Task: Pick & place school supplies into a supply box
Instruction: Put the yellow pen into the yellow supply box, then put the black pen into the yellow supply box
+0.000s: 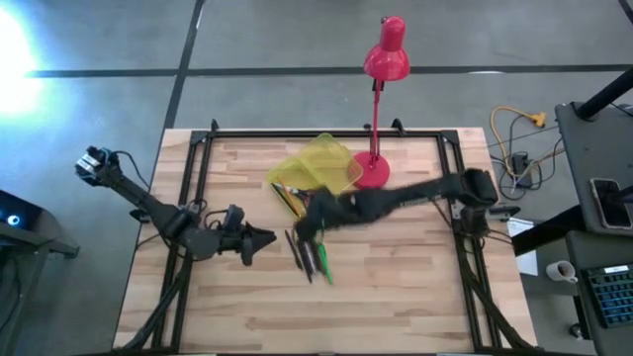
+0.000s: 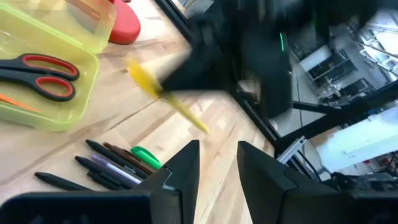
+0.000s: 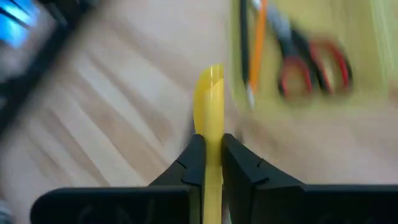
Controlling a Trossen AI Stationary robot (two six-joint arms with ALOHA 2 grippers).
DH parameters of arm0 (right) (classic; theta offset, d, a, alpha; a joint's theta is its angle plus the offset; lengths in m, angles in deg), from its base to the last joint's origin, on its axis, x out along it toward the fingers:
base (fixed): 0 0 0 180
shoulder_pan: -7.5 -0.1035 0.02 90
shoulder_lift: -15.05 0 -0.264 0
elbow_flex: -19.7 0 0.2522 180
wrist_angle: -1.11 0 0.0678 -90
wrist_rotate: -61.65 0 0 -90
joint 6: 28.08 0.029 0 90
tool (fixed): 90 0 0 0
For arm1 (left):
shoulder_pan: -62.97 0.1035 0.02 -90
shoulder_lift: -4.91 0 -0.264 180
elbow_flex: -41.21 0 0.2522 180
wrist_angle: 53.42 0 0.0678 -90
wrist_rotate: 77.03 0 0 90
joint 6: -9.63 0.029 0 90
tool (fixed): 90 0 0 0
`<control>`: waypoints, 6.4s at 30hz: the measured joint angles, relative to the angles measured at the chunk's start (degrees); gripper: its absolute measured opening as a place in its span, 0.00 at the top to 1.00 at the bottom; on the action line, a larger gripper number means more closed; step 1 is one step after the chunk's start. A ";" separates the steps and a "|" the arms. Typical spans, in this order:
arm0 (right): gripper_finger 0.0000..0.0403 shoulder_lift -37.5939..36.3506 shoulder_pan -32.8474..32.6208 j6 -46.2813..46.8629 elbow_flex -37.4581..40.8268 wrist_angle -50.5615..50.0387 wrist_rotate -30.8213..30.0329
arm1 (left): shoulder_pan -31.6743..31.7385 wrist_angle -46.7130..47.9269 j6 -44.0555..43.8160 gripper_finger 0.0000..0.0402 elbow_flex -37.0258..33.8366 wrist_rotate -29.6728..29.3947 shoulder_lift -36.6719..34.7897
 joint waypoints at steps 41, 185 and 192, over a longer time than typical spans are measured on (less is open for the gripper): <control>0.58 -0.52 -5.21 -25.04 -0.69 -22.26 -0.46 | -2.48 -6.68 16.43 0.77 1.00 12.49 17.53; 0.58 -1.27 -22.03 -8.85 5.43 -17.57 -6.06 | 24.24 48.92 58.36 0.72 38.57 20.10 30.52; 0.58 -1.23 -17.65 -25.47 8.80 4.48 0.20 | 10.17 48.47 45.85 0.71 35.87 19.84 30.01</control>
